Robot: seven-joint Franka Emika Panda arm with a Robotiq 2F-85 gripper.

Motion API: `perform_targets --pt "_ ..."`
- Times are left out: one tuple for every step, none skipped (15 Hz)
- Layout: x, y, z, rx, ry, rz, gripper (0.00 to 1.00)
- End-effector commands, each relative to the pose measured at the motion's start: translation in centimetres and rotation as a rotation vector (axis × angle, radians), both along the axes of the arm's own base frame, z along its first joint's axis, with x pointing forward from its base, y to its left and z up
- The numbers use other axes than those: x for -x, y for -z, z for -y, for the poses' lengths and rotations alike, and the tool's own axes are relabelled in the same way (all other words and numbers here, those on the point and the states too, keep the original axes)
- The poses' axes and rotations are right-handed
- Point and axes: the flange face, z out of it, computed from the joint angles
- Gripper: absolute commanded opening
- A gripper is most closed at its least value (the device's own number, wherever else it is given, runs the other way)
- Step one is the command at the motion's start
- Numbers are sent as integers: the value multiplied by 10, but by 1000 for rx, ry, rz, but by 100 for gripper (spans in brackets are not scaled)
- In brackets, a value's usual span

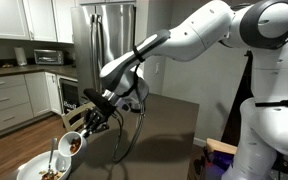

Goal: Pour the cereal in the glass into the bowl then pour the cereal in the mug into the bowl.

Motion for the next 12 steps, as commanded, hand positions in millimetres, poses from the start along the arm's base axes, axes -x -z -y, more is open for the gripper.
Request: perform_targets --pt "-11 -22 -14 -5 3 44 8" --pt "-14 -24 -17 -1 0 57 8" --pt "-17 -27 -21 5 -6 78 8" --pt "-19 -28 -25 17 -11 98 8" --pt "-20 -28 -31 36 -17 129 8" --pt "-21 -28 -36 55 -20 157 8" --pt "-20 -24 -42 80 -20 187 8" --pt "-20 -22 -47 96 -20 206 8" --pt "-18 -18 -53 112 -19 229 8" --pt "-16 -15 -58 123 -20 244 8" --pt "-14 -13 -63 133 -22 258 8" --pt "-12 -12 -68 144 -23 278 8"
